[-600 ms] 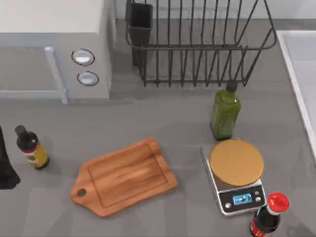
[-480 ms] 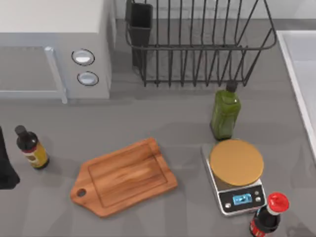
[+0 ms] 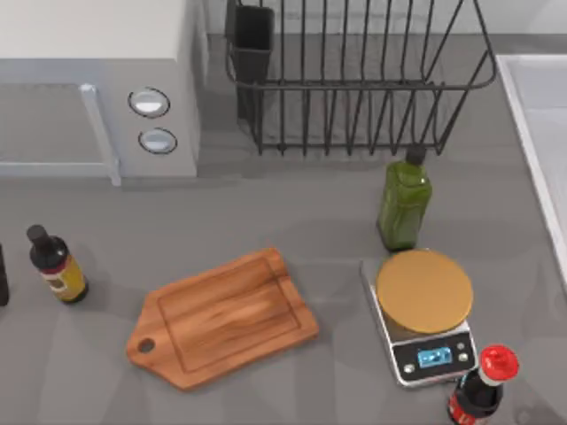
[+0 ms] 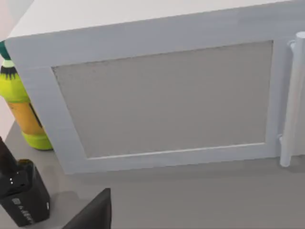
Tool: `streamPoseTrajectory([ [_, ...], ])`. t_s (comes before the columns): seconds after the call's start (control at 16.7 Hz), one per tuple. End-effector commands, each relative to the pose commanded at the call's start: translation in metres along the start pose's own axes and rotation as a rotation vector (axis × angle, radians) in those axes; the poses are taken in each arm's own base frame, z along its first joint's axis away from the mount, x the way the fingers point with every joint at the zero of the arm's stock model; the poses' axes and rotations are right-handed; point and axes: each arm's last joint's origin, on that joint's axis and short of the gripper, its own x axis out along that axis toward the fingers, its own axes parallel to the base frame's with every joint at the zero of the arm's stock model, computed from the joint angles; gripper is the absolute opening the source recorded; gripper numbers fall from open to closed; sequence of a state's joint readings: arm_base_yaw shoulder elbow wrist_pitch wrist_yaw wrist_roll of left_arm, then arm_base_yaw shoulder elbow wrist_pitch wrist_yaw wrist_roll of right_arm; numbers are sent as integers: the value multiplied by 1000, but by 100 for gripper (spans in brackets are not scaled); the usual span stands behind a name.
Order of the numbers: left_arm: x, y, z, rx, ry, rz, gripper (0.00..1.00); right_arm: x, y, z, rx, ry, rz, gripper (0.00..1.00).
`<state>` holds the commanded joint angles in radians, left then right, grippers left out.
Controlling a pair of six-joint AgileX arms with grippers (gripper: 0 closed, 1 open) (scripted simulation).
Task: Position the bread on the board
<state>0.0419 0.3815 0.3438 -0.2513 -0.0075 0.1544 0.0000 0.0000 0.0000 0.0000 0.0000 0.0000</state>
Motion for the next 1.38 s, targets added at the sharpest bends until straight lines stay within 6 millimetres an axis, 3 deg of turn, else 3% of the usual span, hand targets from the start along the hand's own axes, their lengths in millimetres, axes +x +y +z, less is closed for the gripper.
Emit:
streamPoseTrajectory([
  [0.18, 25, 11, 36, 66, 243, -15, 100, 0, 0, 0, 0, 0, 0, 100],
  [0.36, 75, 25, 55, 102, 537, -55, 100, 0, 0, 0, 0, 0, 0, 100],
  [0.6, 148, 47, 45, 88, 912, -123, 100, 0, 0, 0, 0, 0, 0, 100],
  [0.78, 183, 63, 26, 47, 1122, -167, 100, 0, 0, 0, 0, 0, 0, 100],
  [1.02, 203, 77, 11, 4, 1260, -198, 100, 0, 0, 0, 0, 0, 0, 100],
  [1.38, 204, 76, 10, 5, 1266, -201, 100, 0, 0, 0, 0, 0, 0, 100],
])
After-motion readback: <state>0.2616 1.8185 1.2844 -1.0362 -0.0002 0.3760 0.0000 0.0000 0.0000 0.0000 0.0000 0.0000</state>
